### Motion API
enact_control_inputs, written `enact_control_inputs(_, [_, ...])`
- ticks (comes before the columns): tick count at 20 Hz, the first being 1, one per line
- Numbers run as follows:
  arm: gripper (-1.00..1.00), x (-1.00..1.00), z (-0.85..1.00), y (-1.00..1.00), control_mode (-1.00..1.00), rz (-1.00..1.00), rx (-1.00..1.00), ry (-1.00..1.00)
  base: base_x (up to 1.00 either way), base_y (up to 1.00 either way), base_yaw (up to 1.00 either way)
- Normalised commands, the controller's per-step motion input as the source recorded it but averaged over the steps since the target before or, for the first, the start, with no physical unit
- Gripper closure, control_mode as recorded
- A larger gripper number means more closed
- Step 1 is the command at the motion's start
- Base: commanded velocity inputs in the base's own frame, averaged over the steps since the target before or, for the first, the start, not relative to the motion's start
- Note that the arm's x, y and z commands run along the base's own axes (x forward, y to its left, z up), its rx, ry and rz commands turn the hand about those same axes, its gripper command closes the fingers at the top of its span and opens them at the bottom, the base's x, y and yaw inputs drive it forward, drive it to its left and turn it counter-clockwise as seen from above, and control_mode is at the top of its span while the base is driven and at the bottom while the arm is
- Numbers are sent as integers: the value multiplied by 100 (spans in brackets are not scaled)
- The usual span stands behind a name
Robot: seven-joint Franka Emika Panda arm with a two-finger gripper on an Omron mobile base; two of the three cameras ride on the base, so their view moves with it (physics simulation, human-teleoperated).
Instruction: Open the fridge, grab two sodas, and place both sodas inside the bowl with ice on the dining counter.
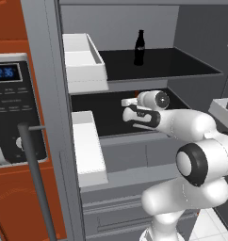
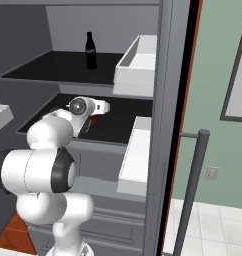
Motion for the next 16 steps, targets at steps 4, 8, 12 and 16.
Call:
enact_control_inputs(4, [100,8,-11,0,-100,0,0,0,0,0,0])
enact_control_inputs(8, [100,4,-10,0,-100,0,0,0,0,0,0])
enact_control_inputs(12, [100,0,-4,0,-100,0,0,0,0,0,0])
enact_control_inputs(16, [100,0,0,0,-100,0,-2,0,0,0,0])
